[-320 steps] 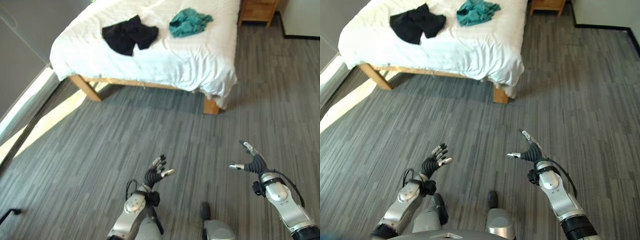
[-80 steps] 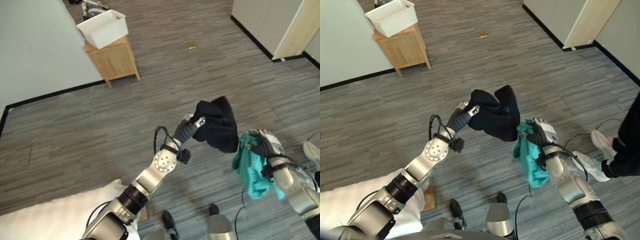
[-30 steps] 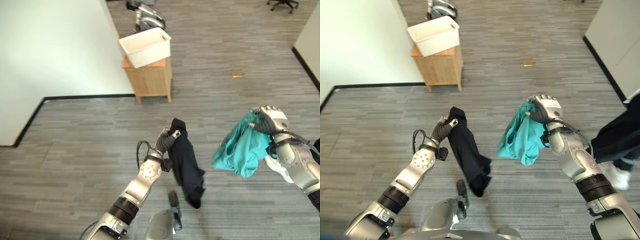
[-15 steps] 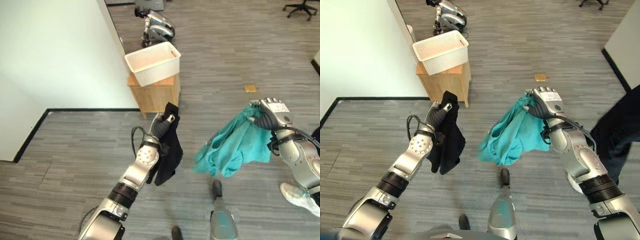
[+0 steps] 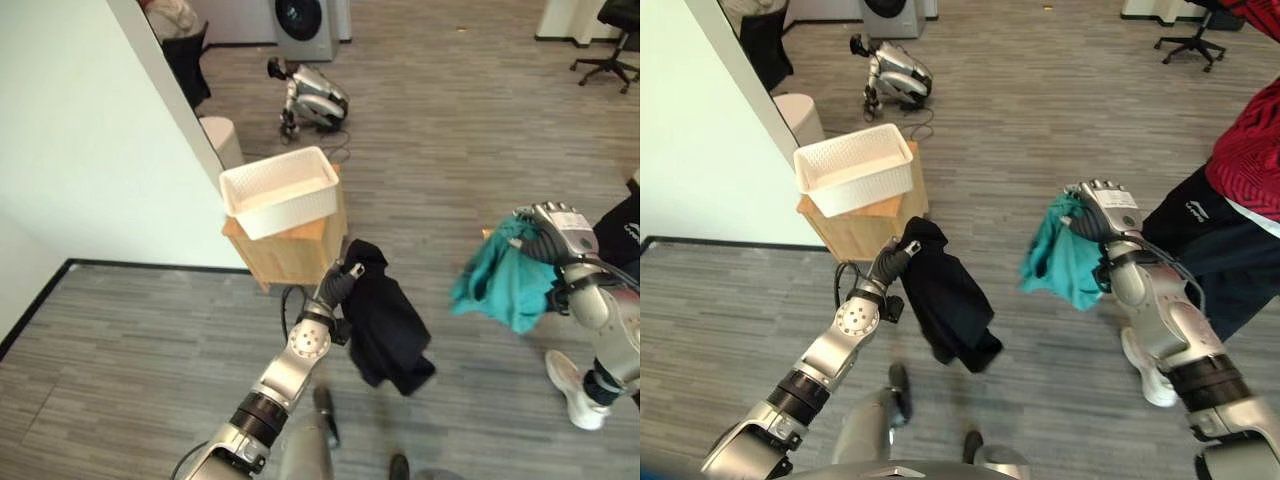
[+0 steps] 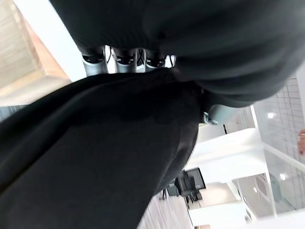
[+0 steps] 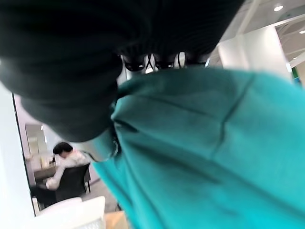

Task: Pick up bed clothes into laundry basket.

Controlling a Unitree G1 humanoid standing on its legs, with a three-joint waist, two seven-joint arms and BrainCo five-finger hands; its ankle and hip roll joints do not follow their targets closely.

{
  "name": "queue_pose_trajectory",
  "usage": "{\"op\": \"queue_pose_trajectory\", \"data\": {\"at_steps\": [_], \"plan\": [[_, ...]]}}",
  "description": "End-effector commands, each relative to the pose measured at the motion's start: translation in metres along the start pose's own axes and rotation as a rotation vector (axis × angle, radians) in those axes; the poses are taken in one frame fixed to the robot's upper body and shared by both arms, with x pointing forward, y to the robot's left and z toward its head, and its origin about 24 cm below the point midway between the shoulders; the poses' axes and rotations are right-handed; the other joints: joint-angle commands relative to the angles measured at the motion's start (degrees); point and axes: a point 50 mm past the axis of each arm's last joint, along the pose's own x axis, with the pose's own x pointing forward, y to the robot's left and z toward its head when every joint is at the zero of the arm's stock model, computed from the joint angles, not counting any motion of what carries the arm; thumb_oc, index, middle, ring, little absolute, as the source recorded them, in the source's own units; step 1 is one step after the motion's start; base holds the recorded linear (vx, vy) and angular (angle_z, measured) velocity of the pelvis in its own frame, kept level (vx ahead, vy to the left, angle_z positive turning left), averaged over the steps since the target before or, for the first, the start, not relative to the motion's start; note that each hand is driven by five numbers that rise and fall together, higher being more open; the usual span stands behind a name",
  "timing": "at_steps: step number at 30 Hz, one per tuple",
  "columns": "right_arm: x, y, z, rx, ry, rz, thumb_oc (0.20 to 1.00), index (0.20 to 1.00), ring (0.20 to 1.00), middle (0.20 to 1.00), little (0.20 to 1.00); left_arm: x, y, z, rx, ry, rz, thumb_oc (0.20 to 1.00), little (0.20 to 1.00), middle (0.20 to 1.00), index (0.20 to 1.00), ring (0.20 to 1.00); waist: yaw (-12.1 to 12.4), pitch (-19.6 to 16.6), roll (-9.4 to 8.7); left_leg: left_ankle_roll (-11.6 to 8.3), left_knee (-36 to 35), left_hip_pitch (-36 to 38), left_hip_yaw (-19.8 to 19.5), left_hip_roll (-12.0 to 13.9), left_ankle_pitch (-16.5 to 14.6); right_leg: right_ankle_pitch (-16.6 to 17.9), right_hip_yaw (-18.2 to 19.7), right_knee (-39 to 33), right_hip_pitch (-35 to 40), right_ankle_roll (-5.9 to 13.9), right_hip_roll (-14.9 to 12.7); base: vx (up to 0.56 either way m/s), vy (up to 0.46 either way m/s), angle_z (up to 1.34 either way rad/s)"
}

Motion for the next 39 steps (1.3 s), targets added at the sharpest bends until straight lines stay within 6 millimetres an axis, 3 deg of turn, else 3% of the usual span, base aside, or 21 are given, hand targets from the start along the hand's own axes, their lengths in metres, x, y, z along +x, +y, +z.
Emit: {"op": "queue_pose_trajectory", "data": {"at_steps": [1, 3, 4, 5, 6, 8, 9, 10, 13, 15, 20, 22, 23, 24, 26, 28, 29, 30, 32, 36, 39], "plan": [[0.029, -0.086, 0.022, -0.1, -0.153, -0.317, 0.2, 0.2, 0.2, 0.2, 0.2, 0.005, -0.004, 0.048, 0.007, -0.235, -0.036, 0.2, 0.2, 0.2, 0.2, 0.2, 3.9, -4.0, 0.59, 2.97, -5.3, 8.9, -1.5, -1.2, -0.2, -7.8, -0.9, 13.1, 2.7, 8.75, -2.6, 0.67, -0.082, -0.02], [0.042, -0.099, 0.026, -0.145, -0.166, -0.342, 0.2, 0.2, 0.2, 0.2, 0.2, 0.002, -0.012, 0.045, 0.023, -0.229, -0.067, 0.2, 0.2, 0.2, 0.2, 0.2, 5.1, -4.1, -0.31, 5.17, -4.7, 12.2, -6.1, -4.4, -0.5, 0.0, -1.9, 29.2, -1.5, 15.76, -6.4, 0.56, -0.101, -0.39], [0.051, -0.109, 0.029, -0.16, -0.169, -0.371, 0.2, 0.2, 0.2, 0.2, 0.2, 0.004, -0.013, 0.046, 0.037, -0.235, -0.063, 0.2, 0.2, 0.2, 0.2, 0.2, 4.0, -2.9, 0.25, 5.5, -4.4, 14.0, -6.1, -3.2, 0.8, 5.9, -0.2, 40.0, -7.5, 18.04, -6.4, 0.25, -0.054, -0.87], [0.055, -0.12, 0.031, -0.196, -0.173, -0.397, 0.2, 0.2, 0.2, 0.2, 0.2, 0.005, -0.015, 0.048, 0.051, -0.24, -0.068, 0.2, 0.2, 0.2, 0.2, 0.2, 2.4, -1.8, 0.73, 5.49, -4.3, 16.7, -7.1, -2.3, 0.2, 6.7, 0.1, 47.5, -13.2, 17.87, -7.0, 0.19, -0.081, -0.43], [0.059, -0.128, 0.035, -0.214, -0.184, -0.41, 0.2, 0.2, 0.2, 0.2, 0.2, 0.007, -0.014, 0.047, 0.047, -0.235, -0.056, 0.2, 0.2, 0.2, 0.2, 0.2, 1.6, -1.6, 0.33, 5.29, -4.4, 17.9, -7.5, -2.3, -0.6, 5.5, -0.6, 47.2, -15.7, 17.89, -10.0, 0.21, -0.129, 0.4], [0.07, -0.142, 0.04, -0.225, -0.194, -0.435, 0.2, 0.2, 0.2, 0.2, 0.2, 0.013, -0.011, 0.051, 0.049, -0.249, -0.04, 0.2, 0.2, 0.2, 0.2, 0.2, 0.7, -1.7, -0.61, 3.56, -5.5, 20.6, -10.0, -2.6, -2.8, 2.6, -3.2, 37.7, -17.9, 14.99, -15.9, 0.29, -0.259, 1.0], [0.071, -0.145, 0.038, -0.237, -0.187, -0.425, 0.2, 0.2, 0.2, 0.2, 0.2, 0.014, -0.012, 0.054, 0.049, -0.261, -0.047, 0.2, 0.2, 0.2, 0.2, 0.2, 0.5, -2.1, -1.18, 2.64, -5.7, 20.7, -11.8, -2.9, -3.4, 1.1, -3.6, 31.2, -17.5, 13.64, -16.5, 0.39, -0.434, 1.04], [0.072, -0.154, 0.03, -0.271, -0.154, -0.413, 0.2, 0.2, 0.2, 0.2, 0.2, 0.014, -0.015, 0.056, 0.061, -0.273, -0.066, 0.2, 0.2, 0.2, 0.2, 0.2, -1.1, -2.6, -3.15, 0.95, -5.7, 21.7, -16.4, -4.3, -5.3, 0.6, 0.8, 16.9, -19.0, 12.95, -14.7, 0.31, -0.317, 0.8], [0.074, -0.164, 0.027, -0.294, -0.138, -0.411, 0.2, 0.2, 0.2, 0.2, 0.2, 0.014, -0.014, 0.056, 0.073, -0.283, -0.071, 0.2, 0.2, 0.2, 0.2, 0.2, -2.8, -3.4, -4.12, -0.29, -5.7, 22.4, -19.4, -4.4, -7.4, 4.0, 5.5, 5.9, -19.9, 13.87, -13.2, 0.27, -0.229, 1.51], [0.075, -0.178, 0.024, -0.373, -0.112, -0.417, 0.2, 0.2, 0.2, 0.2, 0.2, 0.013, -0.011, 0.058, 0.078, -0.297, -0.078, 0.2, 0.2, 0.2, 0.2, 0.2, -3.2, -3.6, -4.4, -1.41, -5.7, 23.1, -21.4, -4.0, -7.9, 6.9, 6.3, 3.3, -21.9, 14.85, -13.1, 0.24, -0.25, 1.19], [0.09, -0.222, 0.014, -0.484, 0.011, -0.492, 0.2, 0.2, 0.2, 0.2, 0.2, 0.006, -0.019, 0.06, 0.092, -0.33, -0.147, 0.2, 0.2, 0.2, 0.2, 0.2, -1.9, -5.5, -6.06, -3.19, -5.7, 23.8, -23.0, -2.8, -7.9, 8.1, 1.0, 0.7, -18.1, 14.38, -13.6, 0.16, -0.266, 0.99], [0.102, -0.237, 0.027, -0.479, 0.01, -0.523, 0.2, 0.2, 0.2, 0.2, 0.2, 0.005, -0.02, 0.058, 0.058, -0.315, -0.157, 0.2, 0.2, 0.2, 0.2, 0.2, -1.9, -5.6, -5.86, -4.21, -0.9, 24.1, -22.0, -0.8, -8.5, 7.3, -1.6, 0.7, -15.6, 13.5, -13.1, 0.12, -0.34, 0.2], [0.106, -0.252, 0.028, -0.437, 0.046, -0.582, 0.2, 0.2, 0.2, 0.2, 0.2, 0.005, -0.028, 0.06, 0.035, -0.314, -0.183, 0.2, 0.2, 0.2, 0.2, 0.2, -0.5, -4.2, -7.44, -4.71, 10.3, 19.5, -20.2, 2.0, -7.8, 5.8, -3.4, 0.7, -12.5, 11.89, -13.2, 0.02, -0.24, -0.1], [0.107, -0.254, 0.03, -0.438, 0.045, -0.586, 0.2, 0.2, 0.2, 0.2, 0.2, 0.005, -0.028, 0.062, 0.033, -0.318, -0.181, 0.2, 0.2, 0.2, 0.2, 0.2, -0.8, -3.9, -7.09, -4.85, 12.2, 18.5, -20.7, 2.5, -8.6, 5.8, -3.7, 0.7, -12.5, 11.73, -12.9, 0.07, -0.339, 0.03], [0.111, -0.263, 0.029, -0.42, 0.086, -0.603, 0.2, 0.2, 0.2, 0.2, 0.2, 0.004, -0.038, 0.062, 0.007, -0.306, -0.225, 0.2, 0.2, 0.2, 0.2, 0.2, 0.9, -2.2, -7.22, -4.13, 20.1, 12.7, -18.4, 5.0, -5.9, 4.0, -5.8, 0.7, -9.7, 10.07, -12.0, 0.09, -0.204, 0.19], [0.116, -0.259, 0.025, -0.407, 0.114, -0.583, 0.2, 0.2, 0.2, 0.2, 0.2, 0.003, -0.043, 0.06, -0.008, -0.292, -0.241, 0.2, 0.2, 0.2, 0.2, 0.2, 2.7, -1.7, -6.93, -3.65, 17.2, 8.6, -15.5, 3.9, -4.9, 2.4, -6.5, 0.7, -7.5, 9.85, -10.6, 0.27, -0.099, 0.33], [0.119, -0.252, 0.024, -0.42, 0.117, -0.553, 0.2, 0.2, 0.2, 0.2, 0.2, 0.002, -0.047, 0.056, -0.011, -0.272, -0.259, 0.2, 0.2, 0.2, 0.2, 0.2, 3.1, -2.2, -5.44, -3.65, 10.2, 7.9, -10.8, 3.8, -1.6, 0.9, -7.4, 0.7, -5.7, 10.07, -8.9, 0.29, -0.007, 0.32], [0.12, -0.252, 0.024, -0.422, 0.116, -0.552, 0.2, 0.2, 0.2, 0.2, 0.2, 0.002, -0.048, 0.056, -0.013, -0.271, -0.259, 0.2, 0.2, 0.2, 0.2, 0.2, 3.2, -2.2, -5.5, -3.66, 8.9, 8.5, -10.4, 3.4, -0.9, 1.0, -7.3, 0.7, -5.8, 10.06, -9.1, 0.28, 0.035, 0.35], [0.121, -0.254, 0.026, -0.445, 0.117, -0.552, 0.2, 0.2, 0.2, 0.2, 0.2, 0.001, -0.053, 0.054, -0.009, -0.262, -0.28, 0.2, 0.2, 0.2, 0.2, 0.2, 2.9, -2.6, -4.64, -3.61, 2.9, 9.5, -2.8, 5.5, 1.6, -0.7, -9.5, 0.7, -4.1, 10.09, -8.8, 0.18, 0.034, 0.25], [0.125, -0.239, 0.021, -0.42, 0.128, -0.522, 0.2, 0.2, 0.2, 0.2, 0.2, -0.006, -0.057, 0.046, -0.018, -0.235, -0.317, 0.2, 0.2, 0.2, 0.2, 0.2, 2.8, -4.6, -4.2, -2.11, -3.1, 13.8, -3.7, 2.5, 2.6, -1.2, -10.8, 0.9, -1.8, 10.23, -8.1, 0.24, 0.029, 0.19], [0.131, -0.227, 0.038, -0.37, 0.057, -0.523, 0.2, 0.2, 0.2, 0.2, 0.2, -0.009, -0.057, 0.04, 0.003, -0.217, -0.336, 0.2, 0.2, 0.2, 0.2, 0.2, 3.0, -4.7, -4.57, -0.32, -4.6, 18.0, -2.6, 1.6, 0.5, -2.0, -10.7, 10.6, -3.5, 11.14, -9.0, 0.22, 0.042, -0.17]]}}
